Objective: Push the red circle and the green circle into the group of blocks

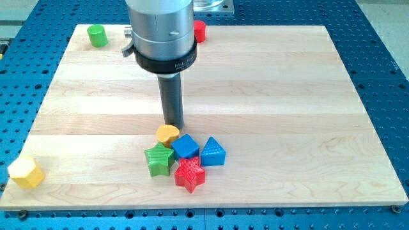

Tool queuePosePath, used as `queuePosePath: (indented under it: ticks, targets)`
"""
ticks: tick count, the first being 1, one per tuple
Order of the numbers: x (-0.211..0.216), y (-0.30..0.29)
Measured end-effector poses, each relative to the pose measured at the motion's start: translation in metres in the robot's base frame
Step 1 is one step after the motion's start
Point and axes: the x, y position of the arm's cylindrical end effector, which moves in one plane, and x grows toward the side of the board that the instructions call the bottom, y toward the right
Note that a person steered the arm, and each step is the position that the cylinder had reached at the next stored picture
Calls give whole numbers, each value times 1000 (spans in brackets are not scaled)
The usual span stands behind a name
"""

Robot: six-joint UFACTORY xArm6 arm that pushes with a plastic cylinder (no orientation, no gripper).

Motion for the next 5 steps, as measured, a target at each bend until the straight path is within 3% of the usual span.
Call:
queuePosePath:
  ticks: [2,3,4,5]
  targets:
    - [-130,106]
    - [-203,127]
    - [-258,120]
    - [-267,60]
